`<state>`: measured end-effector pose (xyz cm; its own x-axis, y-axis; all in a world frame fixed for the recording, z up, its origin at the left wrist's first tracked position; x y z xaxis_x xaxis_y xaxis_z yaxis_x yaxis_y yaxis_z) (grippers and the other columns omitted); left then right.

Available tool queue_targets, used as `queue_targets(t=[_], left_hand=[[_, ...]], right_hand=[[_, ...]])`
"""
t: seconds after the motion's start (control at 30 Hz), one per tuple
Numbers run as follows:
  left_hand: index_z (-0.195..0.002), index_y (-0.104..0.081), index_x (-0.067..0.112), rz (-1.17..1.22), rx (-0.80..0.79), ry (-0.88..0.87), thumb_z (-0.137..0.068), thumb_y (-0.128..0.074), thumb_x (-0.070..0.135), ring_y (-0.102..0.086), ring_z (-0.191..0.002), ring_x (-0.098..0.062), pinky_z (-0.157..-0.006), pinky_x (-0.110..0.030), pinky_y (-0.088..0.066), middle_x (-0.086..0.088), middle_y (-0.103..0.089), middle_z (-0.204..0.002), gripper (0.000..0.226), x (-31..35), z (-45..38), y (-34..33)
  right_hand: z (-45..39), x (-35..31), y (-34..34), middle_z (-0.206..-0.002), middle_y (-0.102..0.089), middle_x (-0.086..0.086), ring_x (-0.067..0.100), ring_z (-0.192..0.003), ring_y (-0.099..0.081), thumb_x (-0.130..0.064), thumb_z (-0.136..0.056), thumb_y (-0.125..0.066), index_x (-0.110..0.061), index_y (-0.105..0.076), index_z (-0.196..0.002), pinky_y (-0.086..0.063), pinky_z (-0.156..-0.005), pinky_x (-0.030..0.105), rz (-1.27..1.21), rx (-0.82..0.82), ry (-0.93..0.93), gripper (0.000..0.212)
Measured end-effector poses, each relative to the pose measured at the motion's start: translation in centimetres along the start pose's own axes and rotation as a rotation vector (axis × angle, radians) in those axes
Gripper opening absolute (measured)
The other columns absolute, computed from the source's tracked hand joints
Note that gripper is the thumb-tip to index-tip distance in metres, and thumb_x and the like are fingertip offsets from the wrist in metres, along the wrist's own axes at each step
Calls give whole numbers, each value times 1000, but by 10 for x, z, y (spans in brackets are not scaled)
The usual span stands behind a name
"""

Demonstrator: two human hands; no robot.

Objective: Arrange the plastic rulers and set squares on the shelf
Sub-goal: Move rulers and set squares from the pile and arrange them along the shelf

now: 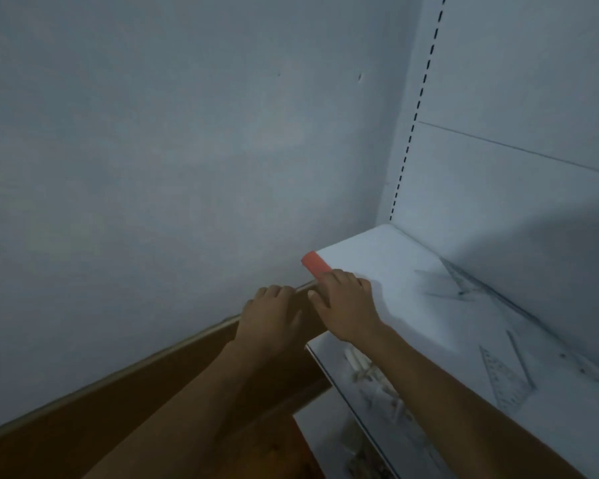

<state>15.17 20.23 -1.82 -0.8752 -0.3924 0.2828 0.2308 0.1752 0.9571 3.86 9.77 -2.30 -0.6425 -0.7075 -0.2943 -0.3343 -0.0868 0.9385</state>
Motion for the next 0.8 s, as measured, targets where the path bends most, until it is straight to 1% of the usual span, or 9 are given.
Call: queue_targets(t=[0.13,0.23,0.3,0.43,0.53,0.6,0.63,0.7,0.8], left_hand=[[-133,-49,19,71,0,-148,-98,-41,39,-49,-118,-19,-101,-34,-40,0,-53,-133,41,37,-49,-7],[-136,-47,20,90,-15,-269,-96,-45,39,-54,-115,-18,-99,-34,-43,-1,-55,-133,44,54,-90,-27],[-137,-45,21,116,-61,-347,-95,-45,41,-50,-119,-18,-102,-35,-41,-1,-53,-135,47,68,-114,-42],[-135,-45,21,143,-120,-567,-95,-47,41,-46,-120,-19,-100,-33,-40,-1,-52,-132,45,110,-151,-62],[-134,-47,19,169,-166,-693,-94,-48,40,-45,-120,-20,-99,-34,-40,-1,-52,-130,45,140,-165,-77],[-133,-49,18,209,-202,-767,-91,-42,47,-46,-119,-23,-97,-36,-41,-3,-54,-129,52,156,-166,-89],[-132,-51,17,224,-204,-801,-89,-39,50,-46,-120,-24,-96,-37,-41,-3,-55,-129,56,162,-166,-94],[-135,-49,19,215,-193,-854,-91,-44,47,-43,-125,-23,-99,-36,-38,-1,-51,-135,52,172,-165,-104],[-140,-44,20,187,-167,-883,-93,-46,47,-35,-132,-21,-102,-38,-33,0,-45,-142,54,182,-167,-116]], right_hand=[[-17,43,3,-141,-47,-2,18,-130,-42,-61,-93,-27,-25,-44,-136,-23,-111,40,11,29,-144,58],[-21,77,3,-137,-51,-2,17,-127,-44,-56,-89,-30,-23,-48,-134,-28,-109,40,7,99,-256,58],[-19,98,3,-135,-53,-3,16,-125,-46,-52,-93,-37,-22,-49,-133,-32,-104,39,61,117,-318,51],[-3,130,16,-135,-51,-4,17,-125,-45,-56,-90,-26,-22,-47,-135,-28,-103,37,104,173,-516,60],[17,145,23,-131,-53,-3,19,-122,-48,-58,-87,-23,-22,-50,-133,-29,-100,36,138,228,-655,64],[34,153,26,-129,-54,0,21,-119,-50,-59,-86,-22,-20,-52,-130,-31,-99,38,145,276,-737,65],[43,155,26,-128,-55,1,22,-117,-51,-59,-86,-21,-20,-53,-129,-32,-99,39,156,299,-775,67],[65,160,26,-126,-56,2,23,-115,-53,-58,-85,-21,-19,-54,-127,-34,-97,39,189,330,-868,67],[100,164,26,-118,-60,3,24,-107,-57,-53,-86,-32,-18,-59,-121,-40,-89,38,257,391,-1022,56]])
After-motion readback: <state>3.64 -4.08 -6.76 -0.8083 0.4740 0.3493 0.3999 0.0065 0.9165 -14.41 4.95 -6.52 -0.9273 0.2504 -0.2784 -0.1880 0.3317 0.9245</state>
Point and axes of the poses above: each hand's wrist, its own z-axis away from the middle knuckle, its own y-axis out of the back of the hand, x = y × z, the point moved 2 cm from there along -z, towards the middle knuckle
